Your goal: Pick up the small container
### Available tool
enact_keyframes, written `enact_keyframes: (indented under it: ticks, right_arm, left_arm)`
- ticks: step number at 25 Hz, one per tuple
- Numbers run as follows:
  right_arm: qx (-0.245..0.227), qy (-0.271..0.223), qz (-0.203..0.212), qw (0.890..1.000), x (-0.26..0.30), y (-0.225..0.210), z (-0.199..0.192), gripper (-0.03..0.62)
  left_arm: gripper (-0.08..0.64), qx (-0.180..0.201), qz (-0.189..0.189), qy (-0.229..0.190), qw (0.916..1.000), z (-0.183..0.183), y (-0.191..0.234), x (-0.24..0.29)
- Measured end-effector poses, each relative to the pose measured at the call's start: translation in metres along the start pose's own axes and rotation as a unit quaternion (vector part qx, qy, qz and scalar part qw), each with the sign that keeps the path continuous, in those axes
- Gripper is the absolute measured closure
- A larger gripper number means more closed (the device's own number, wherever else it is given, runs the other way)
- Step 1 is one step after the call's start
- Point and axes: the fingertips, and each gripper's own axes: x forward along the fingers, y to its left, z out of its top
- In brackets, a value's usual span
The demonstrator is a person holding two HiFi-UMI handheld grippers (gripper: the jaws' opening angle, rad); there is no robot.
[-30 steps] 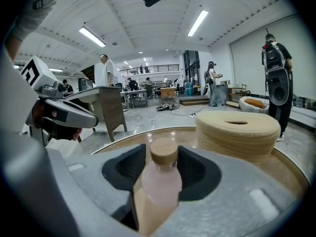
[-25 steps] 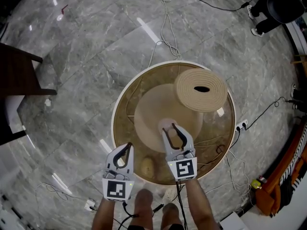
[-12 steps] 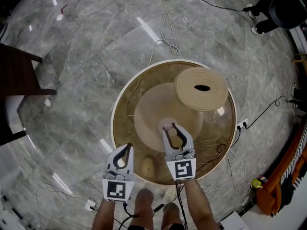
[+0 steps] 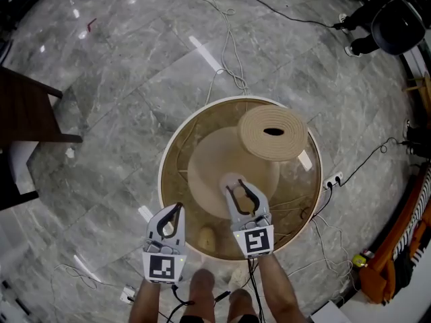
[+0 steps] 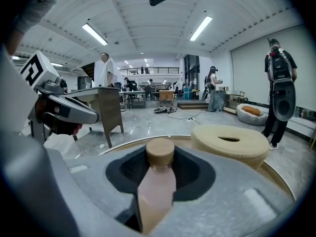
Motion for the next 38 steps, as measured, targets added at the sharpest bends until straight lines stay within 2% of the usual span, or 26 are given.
enact_keyframes:
  ticks: [4,7,11,13,17,22,31,38]
  right_arm:
    - [-0.004,-0.010,0.004,1.000,-0.015,0.001,0.029,0.462]
    - [0.009,-0.021,0.003,1.000,-0.029,-0.001,0.052,0.462]
    - [0.016,-0.022,0.001,1.000,-0.051,-0.004,0.085,0.462]
    - [0.018,-0.031,-0.003,0.999,-0.063,-0.004,0.102,0.462]
    - [0.021,-0.036,-0.007,0.999,-0.089,-0.007,0.137,0.462]
    - [0.018,-0.046,-0.011,0.999,-0.124,-0.005,0.182,0.462]
    - [0.017,-0.072,-0.033,0.997,-0.197,-0.008,0.259,0.462]
    - [0.020,-0.079,-0.054,0.995,-0.242,0.004,0.319,0.462]
  left_arm:
    - [0.541,0.011,0.001,-0.015,0.9998,0.027,-0.003,-0.013]
    - [0.541,0.012,0.002,-0.028,0.9995,0.050,-0.010,-0.025]
    - [0.541,0.039,-0.003,-0.039,0.9985,0.079,-0.017,-0.043]
    - [0.541,0.038,-0.002,-0.042,0.9984,0.096,-0.022,-0.054]
    - [0.541,0.058,-0.003,-0.055,0.9968,0.132,-0.031,-0.073]
    - [0.541,0.105,-0.011,-0.077,0.9915,0.172,-0.042,-0.100]
    - [0.541,0.118,-0.018,-0.100,0.9878,0.238,-0.075,-0.161]
    - [0.541,0.135,-0.028,-0.121,0.9830,0.287,-0.075,-0.209]
